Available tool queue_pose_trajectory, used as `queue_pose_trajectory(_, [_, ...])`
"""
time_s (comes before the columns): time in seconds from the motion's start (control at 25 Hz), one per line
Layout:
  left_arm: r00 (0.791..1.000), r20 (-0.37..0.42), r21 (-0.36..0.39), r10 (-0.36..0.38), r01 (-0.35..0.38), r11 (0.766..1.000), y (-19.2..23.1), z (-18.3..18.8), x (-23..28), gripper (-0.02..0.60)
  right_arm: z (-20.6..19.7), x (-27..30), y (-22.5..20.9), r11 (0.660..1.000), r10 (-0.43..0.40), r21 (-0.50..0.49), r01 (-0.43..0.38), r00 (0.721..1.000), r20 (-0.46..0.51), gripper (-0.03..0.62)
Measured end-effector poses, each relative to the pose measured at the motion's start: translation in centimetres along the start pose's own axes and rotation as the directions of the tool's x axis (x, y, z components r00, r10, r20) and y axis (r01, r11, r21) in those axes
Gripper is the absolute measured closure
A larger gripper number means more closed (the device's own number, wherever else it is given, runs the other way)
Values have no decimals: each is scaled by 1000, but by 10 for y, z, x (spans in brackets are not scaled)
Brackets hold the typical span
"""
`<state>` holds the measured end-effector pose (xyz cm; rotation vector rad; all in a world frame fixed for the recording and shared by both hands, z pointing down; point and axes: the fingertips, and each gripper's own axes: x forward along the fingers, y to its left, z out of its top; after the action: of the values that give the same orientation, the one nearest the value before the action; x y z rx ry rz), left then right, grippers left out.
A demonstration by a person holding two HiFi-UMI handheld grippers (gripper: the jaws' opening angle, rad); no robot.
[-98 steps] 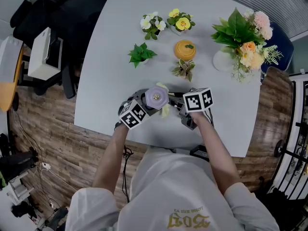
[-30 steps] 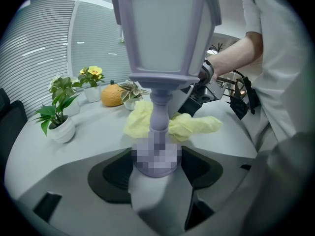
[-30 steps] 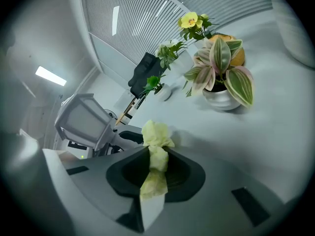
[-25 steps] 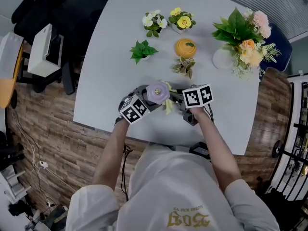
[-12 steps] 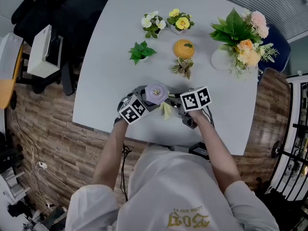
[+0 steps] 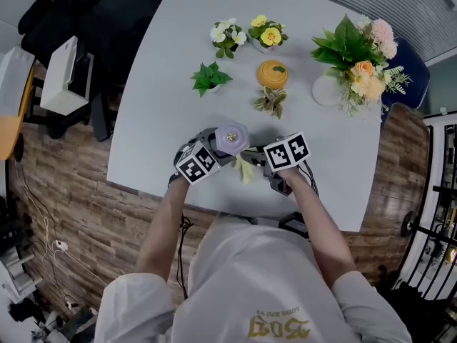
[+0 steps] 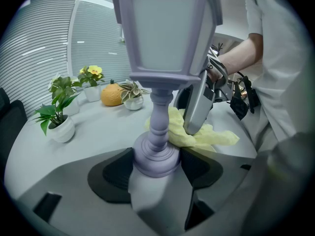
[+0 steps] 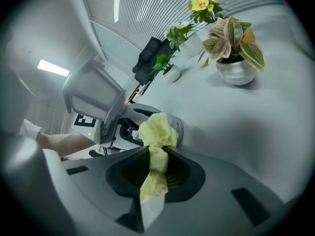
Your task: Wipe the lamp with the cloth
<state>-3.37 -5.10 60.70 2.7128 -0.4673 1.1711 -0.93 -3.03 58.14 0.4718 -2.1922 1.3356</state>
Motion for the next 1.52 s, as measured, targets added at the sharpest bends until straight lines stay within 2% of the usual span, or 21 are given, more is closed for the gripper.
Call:
queue_pose_trajectory(0.8, [1000,2,3,3,-3,1000,0,0,0,276,-4,0,-6,999,-32,-24,32,999,-9,522])
queue_pose_trajectory(1.52, [1000,2,3,3,-3,1000,0,0,0,276,7,-10,-24,994,-109,-26,110,993,36,523])
